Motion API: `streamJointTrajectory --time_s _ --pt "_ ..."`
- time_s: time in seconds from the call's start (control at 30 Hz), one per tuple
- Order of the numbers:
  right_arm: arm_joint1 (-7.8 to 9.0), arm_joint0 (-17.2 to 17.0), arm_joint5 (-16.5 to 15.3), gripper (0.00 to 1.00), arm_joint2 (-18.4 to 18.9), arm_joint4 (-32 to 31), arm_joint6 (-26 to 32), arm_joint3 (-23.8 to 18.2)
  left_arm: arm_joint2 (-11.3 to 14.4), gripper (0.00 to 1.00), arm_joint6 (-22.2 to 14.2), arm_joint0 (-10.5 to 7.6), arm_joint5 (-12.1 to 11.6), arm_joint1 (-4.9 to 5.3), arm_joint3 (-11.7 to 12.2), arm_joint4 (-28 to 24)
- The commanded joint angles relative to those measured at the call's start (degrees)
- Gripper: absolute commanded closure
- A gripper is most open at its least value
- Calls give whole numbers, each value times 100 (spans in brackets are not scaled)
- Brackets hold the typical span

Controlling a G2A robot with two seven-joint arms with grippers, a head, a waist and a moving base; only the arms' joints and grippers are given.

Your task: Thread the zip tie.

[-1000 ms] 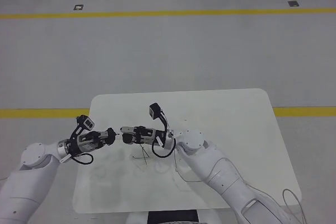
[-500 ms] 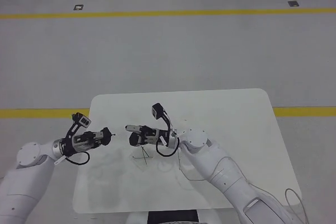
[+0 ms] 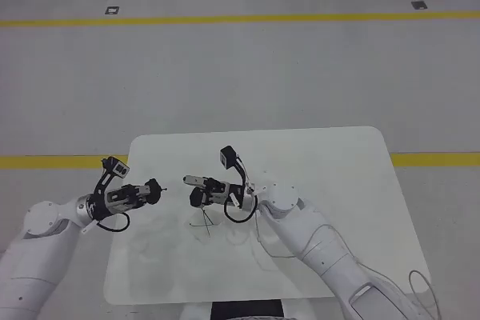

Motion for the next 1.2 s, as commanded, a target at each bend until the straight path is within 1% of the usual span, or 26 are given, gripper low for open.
streamJointTrajectory --time_s 0.0,0.03,0.1,0.13,0.33,0.37,0.43,0.47,0.7,0.73,0.77,0.8,0.83,0.87,0.9,0.93,1.0,1.03,1.1,1.17 --pt "0 0 0 0 0 0 0 0 -95 100 -148 -28 0 -56 138 -4" --pt "0 0 0 0 0 0 0 0 -161 100 -148 -36 0 -96 176 8" --pt "0 0 0 0 0 0 0 0 -315 100 -148 -48 0 -165 143 166" --pt "0 0 0 0 0 0 0 0 -394 100 -148 -8 0 -222 142 243" --pt "0 0 0 0 0 0 0 0 -713 100 -148 67 0 -484 -47 588" --pt "0 0 0 0 0 0 0 0 -765 100 -148 77 0 -536 -30 666" --pt "0 0 0 0 0 0 0 0 -807 100 -148 70 0 -608 -8 772" --pt "0 0 0 0 0 0 0 0 -816 100 -148 85 0 -652 54 615" --pt "0 0 0 0 0 0 0 0 -816 100 -148 85 0 -652 54 615" --pt "0 0 0 0 0 0 0 0 -817 100 -100 81 0 -653 42 626" --pt "0 0 0 0 0 0 0 0 -805 100 48 92 0 -660 2 647" --pt "0 0 0 0 0 0 0 0 -767 100 101 131 29 -673 14 518" --pt "0 0 0 0 0 0 0 0 -735 100 -39 138 103 -678 41 314" --pt "0 0 0 0 0 0 0 0 -754 100 -148 127 73 -675 109 193" --pt "0 0 0 0 0 0 0 0 -762 100 -148 123 46 -671 179 112" --pt "0 0 0 0 0 0 0 0 -742 100 -148 124 0 -666 182 -38" --pt "0 0 0 0 0 0 0 0 -680 100 -148 174 0 -637 123 -251" --pt "0 0 0 0 0 0 0 0 -621 100 -148 218 0 -606 4 -409" --pt "0 0 0 0 0 0 0 0 -540 100 -148 310 0 -536 -61 -651" --pt "0 0 0 0 0 0 0 0 -533 100 -148 333 0 -460 -139 -861"
